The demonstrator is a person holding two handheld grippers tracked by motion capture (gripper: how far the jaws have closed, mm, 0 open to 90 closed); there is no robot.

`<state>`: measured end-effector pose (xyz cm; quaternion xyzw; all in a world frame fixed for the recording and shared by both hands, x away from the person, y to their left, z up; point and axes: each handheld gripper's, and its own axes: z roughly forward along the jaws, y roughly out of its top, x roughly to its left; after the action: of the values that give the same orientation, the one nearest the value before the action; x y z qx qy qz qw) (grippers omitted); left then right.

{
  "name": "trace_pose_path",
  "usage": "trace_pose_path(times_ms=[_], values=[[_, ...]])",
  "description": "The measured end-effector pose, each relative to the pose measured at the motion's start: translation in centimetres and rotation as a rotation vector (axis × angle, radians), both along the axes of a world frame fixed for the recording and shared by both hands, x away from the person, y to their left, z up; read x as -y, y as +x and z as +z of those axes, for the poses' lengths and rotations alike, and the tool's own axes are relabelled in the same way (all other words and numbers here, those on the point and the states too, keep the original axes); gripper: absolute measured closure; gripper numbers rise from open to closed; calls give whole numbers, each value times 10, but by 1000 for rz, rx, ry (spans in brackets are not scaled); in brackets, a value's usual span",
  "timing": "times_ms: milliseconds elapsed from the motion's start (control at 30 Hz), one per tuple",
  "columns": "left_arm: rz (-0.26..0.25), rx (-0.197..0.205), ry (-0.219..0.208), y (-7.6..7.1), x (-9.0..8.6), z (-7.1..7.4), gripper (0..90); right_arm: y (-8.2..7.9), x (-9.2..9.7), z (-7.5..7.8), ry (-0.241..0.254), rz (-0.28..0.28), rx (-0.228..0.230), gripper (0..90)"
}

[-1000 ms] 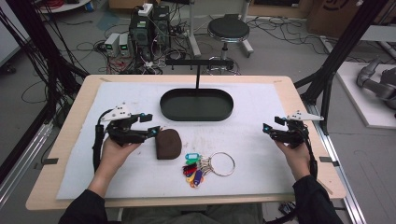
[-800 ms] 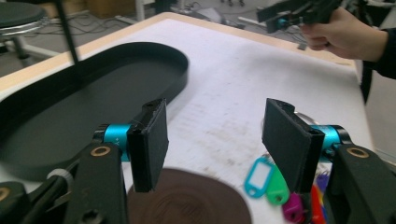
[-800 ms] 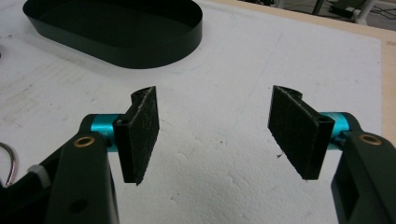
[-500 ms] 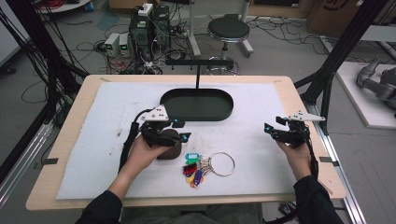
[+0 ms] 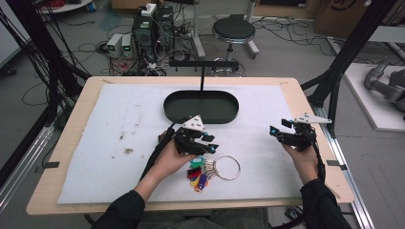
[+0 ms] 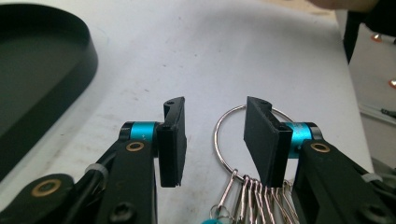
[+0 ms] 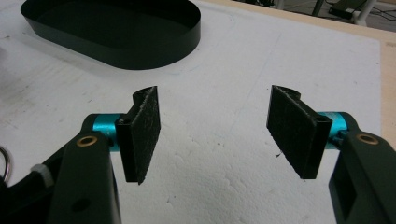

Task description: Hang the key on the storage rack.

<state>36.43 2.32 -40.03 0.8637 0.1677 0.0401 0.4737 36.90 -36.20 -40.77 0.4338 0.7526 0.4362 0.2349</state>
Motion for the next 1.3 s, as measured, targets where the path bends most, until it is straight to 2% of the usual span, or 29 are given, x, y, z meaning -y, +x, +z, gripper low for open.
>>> trace_pose_path(times_ms=[200, 367, 667, 733, 867, 967, 1067, 1133, 1300], values=[[-26, -31, 66, 3, 24, -11, 645, 0, 0, 0, 2, 2, 0, 355], [-36, -60, 129, 5, 37, -21, 675, 0, 0, 0, 7, 4, 1, 355], [-31, -70, 221, 7, 50, -32, 712, 0, 0, 0, 4, 7, 1, 355], [-31, -63, 255, 7, 52, -35, 716, 0, -1, 0, 5, 8, 2, 355], [-19, -36, 271, 5, 53, -34, 769, 0, -1, 0, 5, 7, 1, 356], [-12, 1, 289, 1, 56, -34, 818, 0, -1, 0, 6, 8, 3, 356], [-11, 57, 323, -7, 60, -33, 857, -1, -1, 0, 3, 11, 6, 356], [-8, 73, 322, -9, 60, -34, 859, -1, -1, 0, 2, 11, 6, 356], [-1, 32, 285, -5, 56, -35, 862, -1, -1, 0, 2, 11, 8, 356]])
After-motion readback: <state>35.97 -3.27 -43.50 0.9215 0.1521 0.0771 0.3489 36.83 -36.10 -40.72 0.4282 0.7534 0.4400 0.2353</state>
